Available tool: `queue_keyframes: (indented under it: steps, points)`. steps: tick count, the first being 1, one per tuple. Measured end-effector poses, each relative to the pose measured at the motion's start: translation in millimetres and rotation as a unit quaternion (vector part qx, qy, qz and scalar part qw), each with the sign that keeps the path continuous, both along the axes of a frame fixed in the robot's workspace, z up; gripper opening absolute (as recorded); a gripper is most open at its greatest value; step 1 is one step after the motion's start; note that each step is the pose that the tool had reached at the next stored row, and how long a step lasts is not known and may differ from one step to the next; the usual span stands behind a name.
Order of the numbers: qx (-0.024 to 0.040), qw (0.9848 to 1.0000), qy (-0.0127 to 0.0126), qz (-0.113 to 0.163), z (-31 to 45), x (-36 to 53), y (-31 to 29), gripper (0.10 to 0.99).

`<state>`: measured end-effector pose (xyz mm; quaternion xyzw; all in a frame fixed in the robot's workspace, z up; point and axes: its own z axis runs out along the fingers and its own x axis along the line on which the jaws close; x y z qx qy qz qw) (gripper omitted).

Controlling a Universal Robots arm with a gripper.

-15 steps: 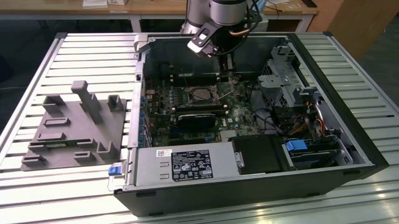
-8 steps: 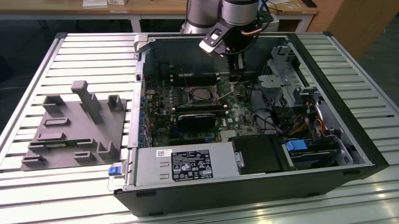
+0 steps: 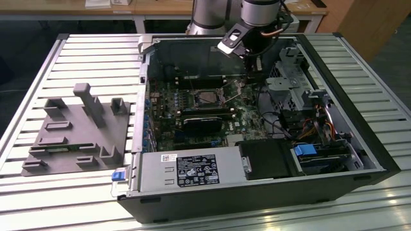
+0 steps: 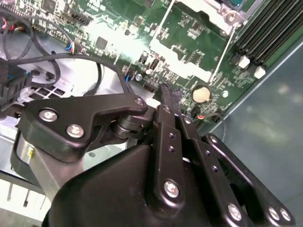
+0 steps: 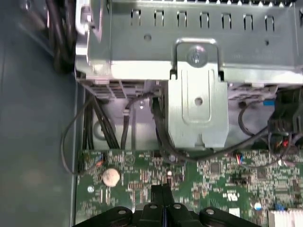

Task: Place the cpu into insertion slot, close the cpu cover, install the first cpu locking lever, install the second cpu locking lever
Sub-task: 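Close the cpu cover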

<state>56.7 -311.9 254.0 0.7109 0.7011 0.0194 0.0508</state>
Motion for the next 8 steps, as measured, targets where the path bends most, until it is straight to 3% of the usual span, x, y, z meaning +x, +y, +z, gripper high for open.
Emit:
queue_keyframes:
  steps: [8]
  points:
    - [0.0000, 1.0000, 0.0052, -0.001, -6.9, 2.0, 0.0, 0.102]
